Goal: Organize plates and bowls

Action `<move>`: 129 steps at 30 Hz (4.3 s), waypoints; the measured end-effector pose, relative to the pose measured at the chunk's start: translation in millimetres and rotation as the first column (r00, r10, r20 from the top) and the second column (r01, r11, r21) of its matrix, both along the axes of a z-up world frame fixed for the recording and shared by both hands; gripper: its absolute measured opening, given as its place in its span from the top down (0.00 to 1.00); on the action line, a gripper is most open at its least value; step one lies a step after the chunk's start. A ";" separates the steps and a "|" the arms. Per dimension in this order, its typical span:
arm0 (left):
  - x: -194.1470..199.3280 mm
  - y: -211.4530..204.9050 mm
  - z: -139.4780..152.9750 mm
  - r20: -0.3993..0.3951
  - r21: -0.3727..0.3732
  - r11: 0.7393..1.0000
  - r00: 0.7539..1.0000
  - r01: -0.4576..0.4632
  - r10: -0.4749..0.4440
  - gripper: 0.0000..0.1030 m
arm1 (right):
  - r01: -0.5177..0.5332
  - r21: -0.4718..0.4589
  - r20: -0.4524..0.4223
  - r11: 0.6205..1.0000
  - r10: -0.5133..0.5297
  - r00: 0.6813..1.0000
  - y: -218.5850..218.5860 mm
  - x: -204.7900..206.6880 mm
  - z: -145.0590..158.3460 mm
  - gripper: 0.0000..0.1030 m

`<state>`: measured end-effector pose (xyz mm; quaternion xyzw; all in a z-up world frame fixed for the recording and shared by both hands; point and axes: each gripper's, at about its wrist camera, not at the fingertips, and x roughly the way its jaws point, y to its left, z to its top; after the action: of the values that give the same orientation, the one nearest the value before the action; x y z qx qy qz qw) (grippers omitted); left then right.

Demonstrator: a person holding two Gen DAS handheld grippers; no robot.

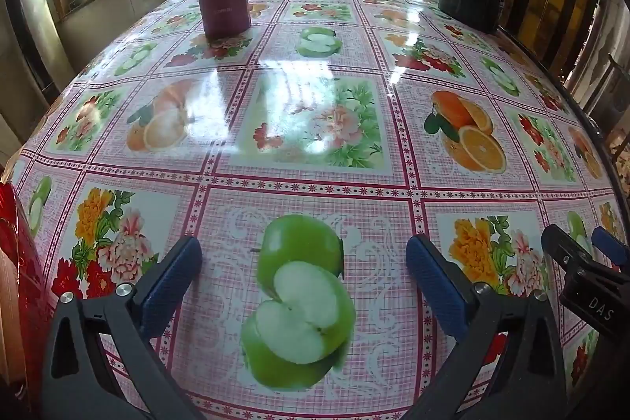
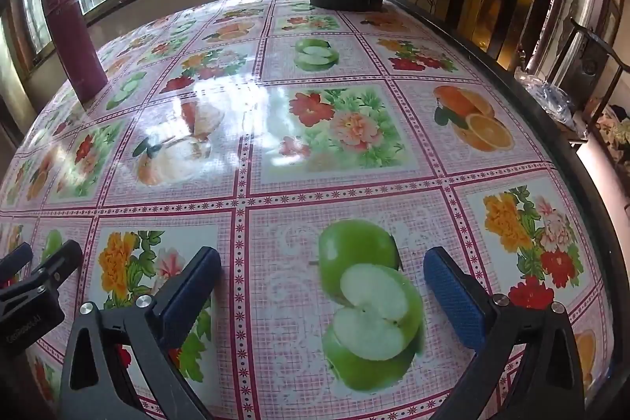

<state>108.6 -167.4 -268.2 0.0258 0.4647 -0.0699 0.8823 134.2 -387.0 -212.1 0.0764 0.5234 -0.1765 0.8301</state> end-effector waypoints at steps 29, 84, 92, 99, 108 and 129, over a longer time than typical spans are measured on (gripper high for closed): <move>36.7 5.6 28.3 -0.037 0.006 1.000 0.999 0.018 -0.018 0.00 | -0.001 -0.003 0.002 1.000 0.001 1.000 0.4 -0.9 1.0 0.00; 118.1 62.0 148.7 0.088 0.148 0.987 0.995 -0.056 0.043 0.00 | -0.209 0.183 0.287 0.961 0.151 0.946 41.1 120.8 83.7 0.00; 190.7 63.5 80.7 -0.115 0.220 0.970 0.985 -0.101 0.129 0.00 | -0.132 0.452 0.164 0.882 0.063 0.984 17.0 162.0 24.0 0.00; 137.5 89.0 138.3 -0.034 0.229 0.970 0.996 -0.076 0.086 0.00 | -0.238 0.508 0.242 0.828 0.128 0.962 42.5 147.3 36.8 0.00; 44.8 233.1 186.3 0.151 0.366 0.879 0.952 -0.305 0.268 0.00 | -0.625 0.373 0.375 0.686 0.505 0.778 210.3 84.5 92.8 0.00; 35.7 302.8 96.7 -0.115 0.173 0.926 0.927 -0.335 0.357 0.20 | -0.587 0.223 0.159 0.778 0.565 0.810 296.9 71.7 22.4 0.10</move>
<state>144.4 135.5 -171.5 0.0046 0.5286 0.1206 0.8403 205.9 -90.1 -189.7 0.0288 0.5052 0.1597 0.8476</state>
